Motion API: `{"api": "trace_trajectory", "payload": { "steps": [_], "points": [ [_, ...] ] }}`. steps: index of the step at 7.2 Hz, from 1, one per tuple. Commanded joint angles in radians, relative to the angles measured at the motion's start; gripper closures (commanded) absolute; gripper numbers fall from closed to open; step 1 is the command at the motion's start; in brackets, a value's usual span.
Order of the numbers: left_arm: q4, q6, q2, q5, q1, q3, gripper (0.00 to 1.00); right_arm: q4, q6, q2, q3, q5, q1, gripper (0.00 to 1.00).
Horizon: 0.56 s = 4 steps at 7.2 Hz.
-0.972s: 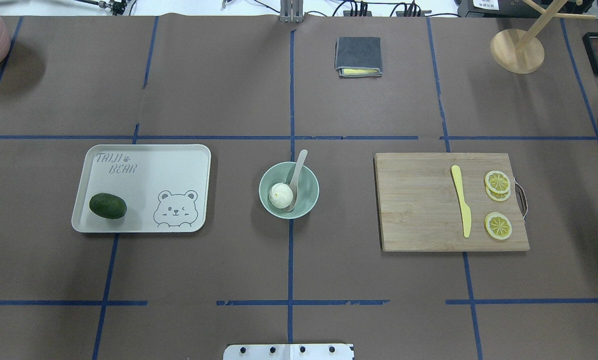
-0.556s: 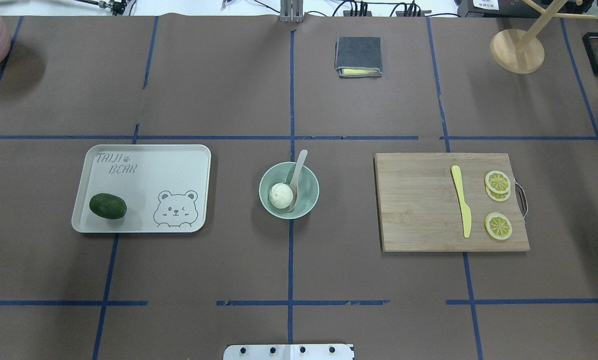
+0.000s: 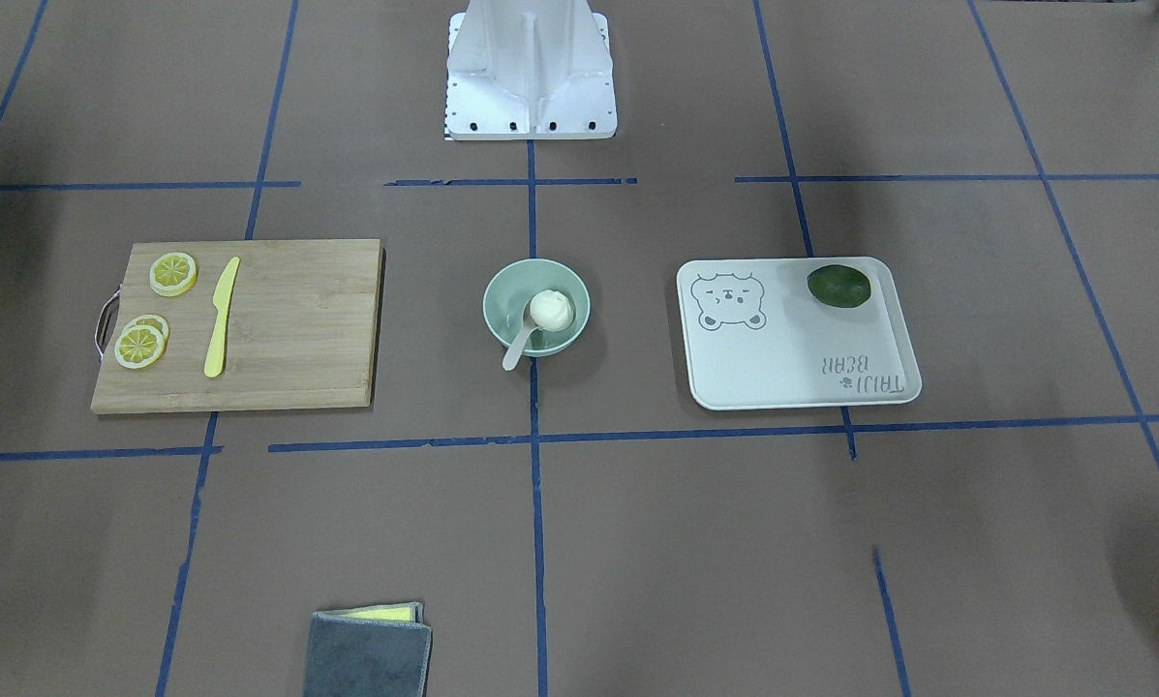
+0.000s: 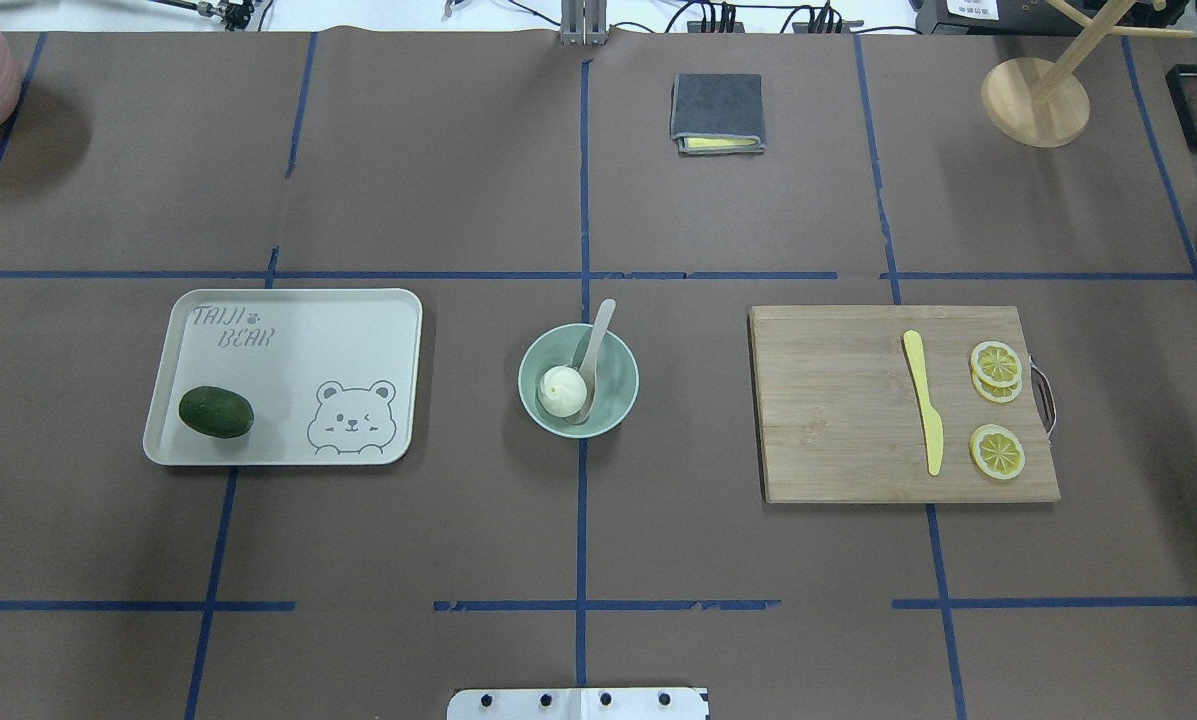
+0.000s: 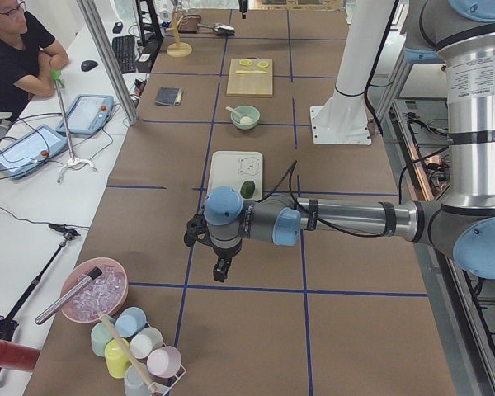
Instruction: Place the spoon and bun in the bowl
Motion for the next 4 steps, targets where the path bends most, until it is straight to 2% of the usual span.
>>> {"api": "trace_trajectory", "payload": {
  "steps": [1,3,4],
  "points": [
    [0.075,0.0,-0.005,-0.001,-0.001,-0.035,0.0,-0.045,-0.002,0.003,0.027,-0.008,-0.002,0.0],
    [0.073,0.0,-0.011,0.001,-0.014,-0.015,0.0,-0.268,-0.102,0.007,0.16,-0.098,0.023,0.0],
    [0.072,0.0,-0.022,-0.004,-0.061,-0.013,0.0,-0.33,-0.215,0.028,0.159,-0.09,0.049,0.0]
  ]
}}
